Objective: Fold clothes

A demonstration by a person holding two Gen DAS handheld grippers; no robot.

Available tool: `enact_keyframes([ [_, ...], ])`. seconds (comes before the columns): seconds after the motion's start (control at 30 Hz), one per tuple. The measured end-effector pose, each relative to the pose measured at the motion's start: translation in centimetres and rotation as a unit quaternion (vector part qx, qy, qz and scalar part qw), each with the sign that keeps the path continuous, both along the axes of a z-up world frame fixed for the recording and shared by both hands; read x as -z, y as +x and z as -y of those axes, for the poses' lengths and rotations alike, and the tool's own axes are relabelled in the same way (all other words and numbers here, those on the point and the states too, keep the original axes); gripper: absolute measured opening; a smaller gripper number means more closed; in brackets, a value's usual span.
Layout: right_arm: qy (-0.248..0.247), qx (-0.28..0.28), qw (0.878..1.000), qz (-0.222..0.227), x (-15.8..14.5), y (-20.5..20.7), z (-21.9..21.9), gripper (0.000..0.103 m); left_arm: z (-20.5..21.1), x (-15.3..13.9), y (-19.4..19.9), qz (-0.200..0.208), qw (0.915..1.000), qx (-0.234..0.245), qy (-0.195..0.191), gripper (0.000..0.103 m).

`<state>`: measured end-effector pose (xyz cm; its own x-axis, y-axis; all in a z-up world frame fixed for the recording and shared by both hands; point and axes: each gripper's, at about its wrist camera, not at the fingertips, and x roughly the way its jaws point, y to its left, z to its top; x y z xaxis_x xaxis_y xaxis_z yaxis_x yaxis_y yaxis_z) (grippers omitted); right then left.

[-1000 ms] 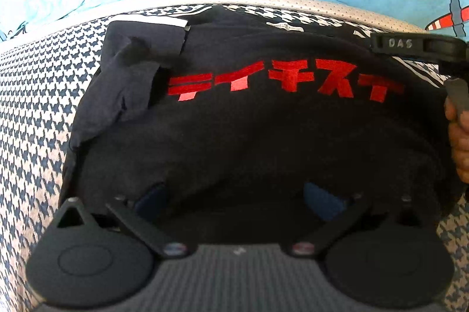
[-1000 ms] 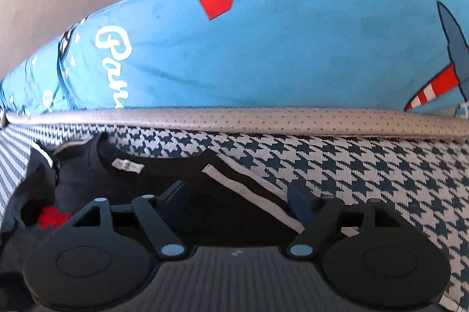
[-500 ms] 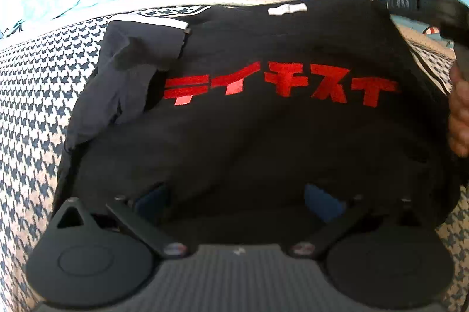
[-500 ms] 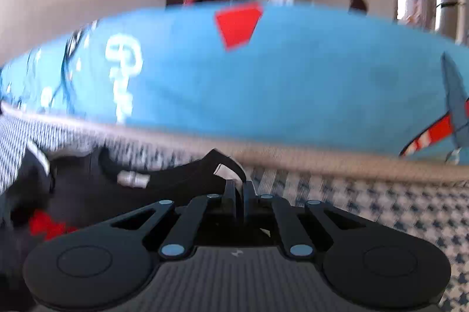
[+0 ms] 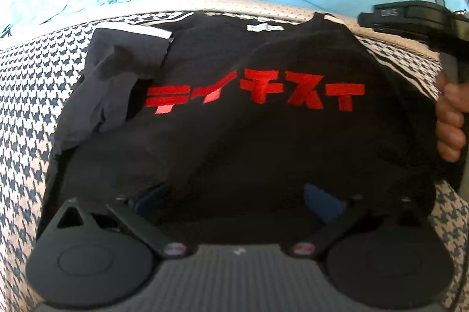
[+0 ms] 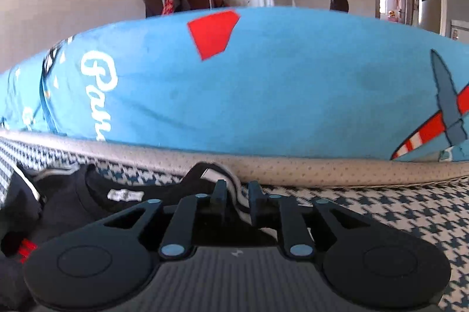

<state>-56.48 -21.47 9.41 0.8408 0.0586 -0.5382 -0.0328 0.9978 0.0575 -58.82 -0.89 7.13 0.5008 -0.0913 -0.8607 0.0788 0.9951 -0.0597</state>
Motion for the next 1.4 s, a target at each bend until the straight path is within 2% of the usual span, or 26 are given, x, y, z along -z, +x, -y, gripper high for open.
enact_keyframes([
  [0.1, 0.010, 0.011, 1.000, -0.003, -1.2, -1.5, 1.4, 0.019, 0.2, -0.2, -0.3, 0.002, 1.0000, 0.004, -0.004, 0.103],
  [0.2, 0.031, 0.045, 0.998, -0.013, -1.5, -3.0, 3.3, 0.024, 0.1, -0.2, -0.3, 0.003, 0.9999, 0.007, -0.008, 0.103],
  [0.33, 0.038, 0.086, 0.995, -0.030, -2.0, -5.2, 5.8, 0.025, 0.2, -0.5, -0.6, 0.007, 0.9998, 0.012, -0.012, 0.103],
  [0.43, 0.039, 0.111, 0.993, -0.030, -2.6, -7.8, 7.5, 0.035, 0.4, -0.5, -0.7, 0.009, 0.9998, 0.012, -0.009, 0.103],
  [0.5, 0.047, 0.128, 0.990, -0.033, -2.5, -9.7, 8.5, 0.046, 0.5, -0.6, -0.8, 0.011, 0.9998, 0.013, -0.008, 0.103],
  [0.67, 0.056, 0.151, 0.985, -0.063, -1.7, -11.7, 9.6, 0.047, 0.7, -0.5, -1.0, 0.013, 0.9998, 0.014, -0.004, 0.103],
  [0.83, 0.106, 0.159, 0.978, -0.089, -0.5, -12.2, 9.7, 0.047, 0.8, -0.4, -1.0, 0.010, 0.9998, 0.016, -0.002, 0.103],
  [1.03, 0.095, 0.154, 0.978, -0.105, 1.4, -10.7, 8.1, 0.047, 1.1, 0.0, -1.1, 0.000, 0.9999, 0.015, -0.001, 0.103],
  [1.07, 0.091, 0.157, 0.978, -0.099, 1.6, -10.6, 7.8, 0.043, 1.1, 0.1, -1.1, -0.002, 0.9999, 0.016, -0.001, 0.103],
  [1.1, 0.088, 0.152, 0.980, -0.096, 1.6, -10.4, 7.6, 0.026, 1.2, 0.2, -1.2, -0.005, 0.9998, 0.018, -0.001, 0.103],
  [1.13, 0.085, 0.146, 0.981, -0.094, 1.7, -10.2, 7.3, 0.015, 1.2, 0.3, -1.2, -0.007, 0.9998, 0.019, -0.003, 0.103],
  [1.17, 0.085, 0.146, 0.982, -0.088, 1.6, -10.1, 7.2, 0.009, 1.2, 0.3, -1.2, -0.009, 0.9997, 0.022, -0.007, 0.103],
  [1.2, 0.085, 0.148, 0.982, -0.081, 1.5, -10.1, 7.1, 0.009, 1.2, 0.2, -1.3, -0.012, 0.9995, 0.025, -0.012, 0.103],
  [1.3, 0.038, 0.181, 0.982, -0.026, 0.0, -10.8, 6.7, 0.008, 1.6, 0.2, -1.5, -0.020, 0.9985, 0.044, -0.025, 0.103],
  [1.4, 0.018, 0.217, 0.976, 0.005, -1.2, -11.5, 6.9, 0.008, 2.2, 0.1, -1.9, -0.022, 0.9975, 0.061, -0.027, 0.103],
])
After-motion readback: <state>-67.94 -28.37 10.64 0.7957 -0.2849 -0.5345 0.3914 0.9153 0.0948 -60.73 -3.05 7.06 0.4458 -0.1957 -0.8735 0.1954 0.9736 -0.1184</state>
